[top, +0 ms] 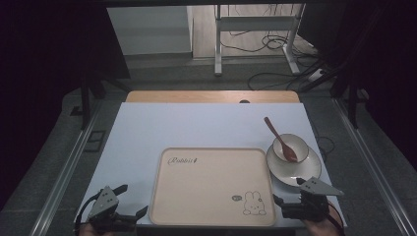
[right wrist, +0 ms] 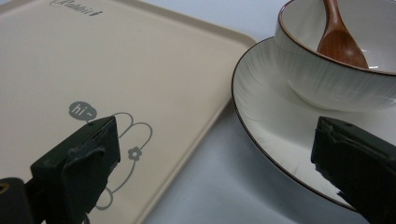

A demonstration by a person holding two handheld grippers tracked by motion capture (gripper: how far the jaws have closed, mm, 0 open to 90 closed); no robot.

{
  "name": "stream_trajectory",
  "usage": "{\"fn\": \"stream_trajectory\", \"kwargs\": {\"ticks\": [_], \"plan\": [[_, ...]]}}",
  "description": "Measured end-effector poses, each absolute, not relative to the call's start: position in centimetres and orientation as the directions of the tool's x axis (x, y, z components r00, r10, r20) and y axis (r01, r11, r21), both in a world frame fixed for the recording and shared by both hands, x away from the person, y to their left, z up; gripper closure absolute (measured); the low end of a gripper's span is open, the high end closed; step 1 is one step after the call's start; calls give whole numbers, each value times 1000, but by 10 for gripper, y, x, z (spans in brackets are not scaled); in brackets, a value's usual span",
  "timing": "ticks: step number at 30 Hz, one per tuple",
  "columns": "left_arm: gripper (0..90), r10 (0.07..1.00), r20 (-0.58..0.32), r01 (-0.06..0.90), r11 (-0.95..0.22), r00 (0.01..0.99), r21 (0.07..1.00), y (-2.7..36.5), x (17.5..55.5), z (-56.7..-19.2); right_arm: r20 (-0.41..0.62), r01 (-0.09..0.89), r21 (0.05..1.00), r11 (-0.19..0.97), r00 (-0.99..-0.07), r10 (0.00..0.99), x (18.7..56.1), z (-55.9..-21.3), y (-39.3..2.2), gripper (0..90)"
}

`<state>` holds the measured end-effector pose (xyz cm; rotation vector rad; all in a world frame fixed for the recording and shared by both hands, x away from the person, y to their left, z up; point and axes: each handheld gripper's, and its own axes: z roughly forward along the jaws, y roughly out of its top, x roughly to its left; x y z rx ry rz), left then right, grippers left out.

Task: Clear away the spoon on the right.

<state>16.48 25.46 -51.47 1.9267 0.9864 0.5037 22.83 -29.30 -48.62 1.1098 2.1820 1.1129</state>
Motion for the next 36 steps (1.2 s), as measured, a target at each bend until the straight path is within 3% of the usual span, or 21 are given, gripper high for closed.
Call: {"fn": "stream_trajectory", "kwargs": {"ticks": [36], "plan": [[13, 797, -36, 441, -295, 603, 848, 255, 165, -515, -42, 415, 843, 342, -583, 811, 258, -466, -285, 14]]}}
